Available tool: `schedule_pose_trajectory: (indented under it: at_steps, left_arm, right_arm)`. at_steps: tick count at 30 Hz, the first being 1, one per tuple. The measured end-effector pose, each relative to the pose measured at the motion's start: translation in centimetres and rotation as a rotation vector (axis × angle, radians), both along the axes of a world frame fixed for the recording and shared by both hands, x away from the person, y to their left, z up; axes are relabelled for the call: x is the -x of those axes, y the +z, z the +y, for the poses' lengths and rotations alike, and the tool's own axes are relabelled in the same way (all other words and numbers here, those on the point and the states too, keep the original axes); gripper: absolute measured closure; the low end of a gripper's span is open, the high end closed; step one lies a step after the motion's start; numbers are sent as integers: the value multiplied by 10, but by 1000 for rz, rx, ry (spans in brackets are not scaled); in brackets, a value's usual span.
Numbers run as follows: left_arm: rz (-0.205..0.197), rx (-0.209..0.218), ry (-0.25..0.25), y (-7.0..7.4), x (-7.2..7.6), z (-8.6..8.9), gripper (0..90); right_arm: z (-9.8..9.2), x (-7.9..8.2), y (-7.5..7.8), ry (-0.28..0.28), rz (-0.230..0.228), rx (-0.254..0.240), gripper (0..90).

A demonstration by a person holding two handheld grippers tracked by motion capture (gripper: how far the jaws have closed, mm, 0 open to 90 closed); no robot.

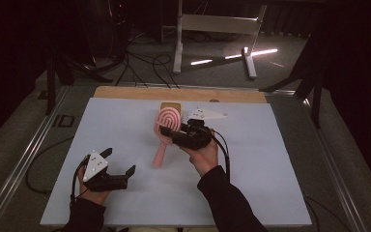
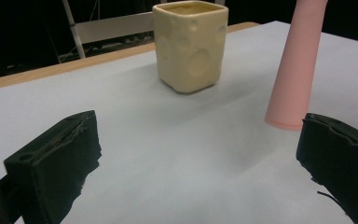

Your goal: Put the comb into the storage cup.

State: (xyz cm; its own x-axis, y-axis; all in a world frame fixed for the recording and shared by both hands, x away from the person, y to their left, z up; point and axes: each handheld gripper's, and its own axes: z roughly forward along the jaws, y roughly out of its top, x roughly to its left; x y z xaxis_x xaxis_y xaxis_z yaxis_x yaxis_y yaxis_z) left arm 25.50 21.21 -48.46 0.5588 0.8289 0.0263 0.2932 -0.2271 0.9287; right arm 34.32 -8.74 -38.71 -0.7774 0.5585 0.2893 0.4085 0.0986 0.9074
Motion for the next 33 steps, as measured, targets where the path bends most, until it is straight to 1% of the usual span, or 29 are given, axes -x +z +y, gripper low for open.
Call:
schedule_pose_trajectory:
  at_steps: [1, 4, 6, 11, 13, 16, 19, 21, 25, 28, 33]
  left_arm:
    - [-2, -7, -1, -1, 0, 0, 2]
    - [3, -10, -2, -2, 0, 0, 2]
    - [1, -5, 1, -4, 0, 0, 2]
    - [7, 0, 5, -6, -1, 1, 2]
    - [6, 0, 6, -6, 0, 1, 2]
    - [0, 4, 5, -6, 0, 1, 2]
    - [-1, 10, 9, -6, 0, 1, 2]
    - [1, 6, 9, -7, 0, 2, 2]
    - [0, 6, 12, -7, 0, 2, 2]
    - [0, 7, 13, -6, 0, 3, 2]
    - [-1, 9, 16, -6, 0, 4, 2]
  right_arm:
    - [-1, -2, 0, -3, 8, -11, 639]
    - [-3, -5, 1, -7, 15, -21, 640]
    - [-4, -6, 1, -11, 17, -24, 640]
    - [-6, -14, 4, -21, 31, -50, 639]
    - [-6, -16, 4, -22, 39, -48, 640]
    - [-5, -18, 5, -24, 39, -39, 640]
    - [-4, -20, 8, -22, 34, -30, 640]
    - [-3, -22, 10, -24, 27, -24, 640]
    - [-1, -25, 13, -28, 31, -22, 640]
    - [0, -28, 16, -30, 21, -13, 640]
    - [2, -32, 18, -34, 22, -9, 640]
